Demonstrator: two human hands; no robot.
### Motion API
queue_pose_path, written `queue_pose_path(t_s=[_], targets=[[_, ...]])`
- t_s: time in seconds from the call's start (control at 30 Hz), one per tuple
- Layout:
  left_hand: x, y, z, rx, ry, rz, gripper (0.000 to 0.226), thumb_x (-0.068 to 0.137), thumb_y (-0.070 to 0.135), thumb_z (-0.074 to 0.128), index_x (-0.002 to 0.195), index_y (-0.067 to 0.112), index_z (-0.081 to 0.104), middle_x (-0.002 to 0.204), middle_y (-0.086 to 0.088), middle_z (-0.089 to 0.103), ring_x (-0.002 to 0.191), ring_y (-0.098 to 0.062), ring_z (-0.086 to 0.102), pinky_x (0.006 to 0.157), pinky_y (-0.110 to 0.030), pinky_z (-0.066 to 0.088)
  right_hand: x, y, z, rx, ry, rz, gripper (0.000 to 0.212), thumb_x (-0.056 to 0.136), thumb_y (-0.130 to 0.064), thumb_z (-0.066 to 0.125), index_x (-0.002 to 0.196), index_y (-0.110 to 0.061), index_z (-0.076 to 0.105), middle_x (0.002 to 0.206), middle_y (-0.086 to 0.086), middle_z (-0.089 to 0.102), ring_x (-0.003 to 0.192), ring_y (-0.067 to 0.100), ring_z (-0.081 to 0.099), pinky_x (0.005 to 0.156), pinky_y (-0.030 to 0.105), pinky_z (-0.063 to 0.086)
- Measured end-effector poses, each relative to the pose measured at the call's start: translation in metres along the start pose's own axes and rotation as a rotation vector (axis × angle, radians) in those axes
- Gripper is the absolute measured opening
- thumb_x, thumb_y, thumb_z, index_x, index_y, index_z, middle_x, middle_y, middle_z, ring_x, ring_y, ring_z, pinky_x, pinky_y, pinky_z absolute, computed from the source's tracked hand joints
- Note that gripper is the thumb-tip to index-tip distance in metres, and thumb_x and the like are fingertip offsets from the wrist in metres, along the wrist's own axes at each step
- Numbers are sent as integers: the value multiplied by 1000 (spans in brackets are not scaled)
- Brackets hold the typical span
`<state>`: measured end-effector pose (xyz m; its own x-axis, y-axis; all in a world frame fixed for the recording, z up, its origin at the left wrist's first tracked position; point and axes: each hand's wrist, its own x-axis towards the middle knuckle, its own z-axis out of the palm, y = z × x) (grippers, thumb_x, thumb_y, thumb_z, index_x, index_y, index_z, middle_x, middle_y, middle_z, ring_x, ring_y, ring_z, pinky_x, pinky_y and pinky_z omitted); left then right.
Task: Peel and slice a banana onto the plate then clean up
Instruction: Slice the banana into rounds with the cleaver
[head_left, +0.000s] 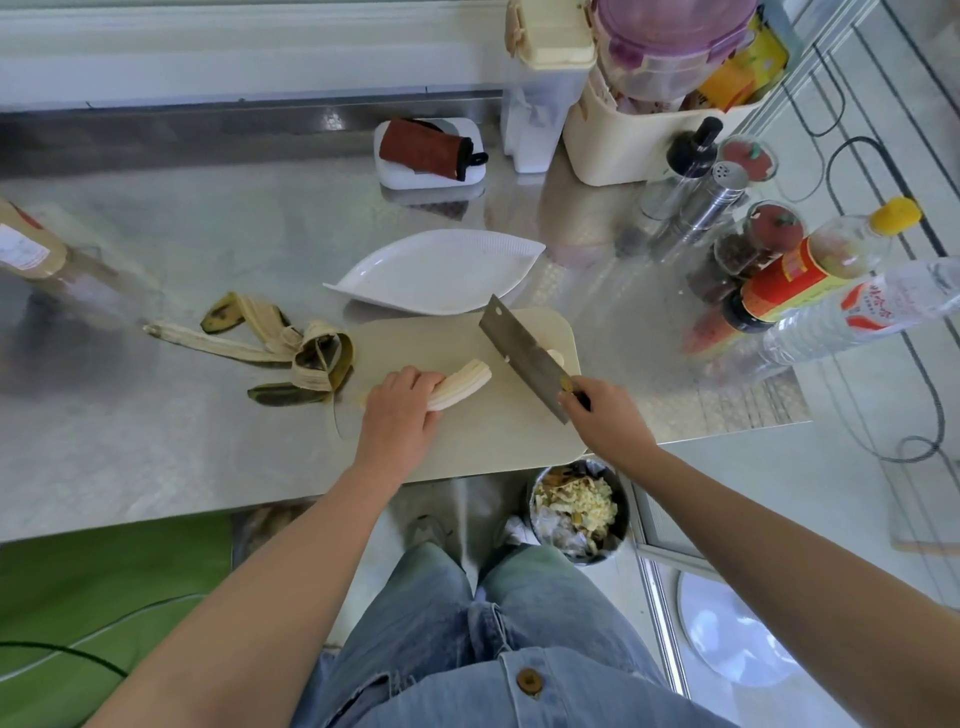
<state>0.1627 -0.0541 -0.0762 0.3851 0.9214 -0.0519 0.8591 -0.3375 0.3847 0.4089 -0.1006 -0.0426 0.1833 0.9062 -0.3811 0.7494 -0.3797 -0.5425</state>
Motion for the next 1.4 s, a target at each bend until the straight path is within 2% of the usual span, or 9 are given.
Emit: queue_pose_path(t_s=[0.13,0.23,0.4,0.5,0.57,0.63,0.93,1.17,1.4], targets=[[5,10,4,22,-40,62,37,80,13,68,117,14,60,100,-6,58,86,-23,52,73,-35,44,-6,-7,-1,-106,2,-52,30,96,-23,47,67,-13,46,56,0,44,50,17,43,46,28,28],[5,12,5,34,-43,64,38,77,15,70,114,14,61,99,-5,59,85,-23,53,72,-35,45,-6,-12,4,-215,0,-51,30,95,-23,46,67,-11,45,58,0,41,56,22,45,46,28,26],[9,19,4,13,2,125,47,72,20,74,115,13,59,103,-7,58,88,-25,54,72,-37,47,0,-22,9,-308,-14,-31,27,92,-28,48,70,-12,50,74,3,44,65,24,52,54,28,35],[13,31,7,-52,24,162,45,73,15,75,116,16,61,104,-5,61,89,-26,55,71,-38,48,5,-27,8,-362,-76,-59,17,92,-29,51,88,-13,52,71,2,49,68,25,49,57,29,36],[14,36,9,-75,44,139,42,73,9,74,114,17,64,101,-4,63,85,-26,57,68,-37,48,7,-26,3,-351,-73,-92,17,93,-30,50,92,-13,52,76,6,55,69,27,50,59,31,38],[13,38,10,-85,65,118,41,73,5,73,111,17,66,98,-4,63,82,-26,57,65,-37,48,7,-24,-5,-305,-36,-137,19,93,-30,51,83,-14,49,71,7,55,66,29,52,57,33,40],[15,38,8,-101,61,103,38,74,6,73,110,19,68,97,-1,65,81,-23,57,63,-35,49,10,-31,-17,-403,-118,-209,22,95,-29,50,78,-20,40,60,-6,36,66,24,45,59,32,35],[16,37,7,-99,68,105,37,74,8,74,109,19,69,94,1,65,80,-22,57,63,-33,48,8,-33,-20,-448,-149,-208,16,95,-28,48,82,-21,43,71,2,47,68,25,50,60,33,42],[15,37,9,-110,65,90,38,74,7,74,109,19,70,90,2,65,79,-22,57,62,-35,51,10,-32,-15,-468,-185,-185,19,96,-27,48,88,-12,57,71,3,47,66,25,50,58,31,39]])
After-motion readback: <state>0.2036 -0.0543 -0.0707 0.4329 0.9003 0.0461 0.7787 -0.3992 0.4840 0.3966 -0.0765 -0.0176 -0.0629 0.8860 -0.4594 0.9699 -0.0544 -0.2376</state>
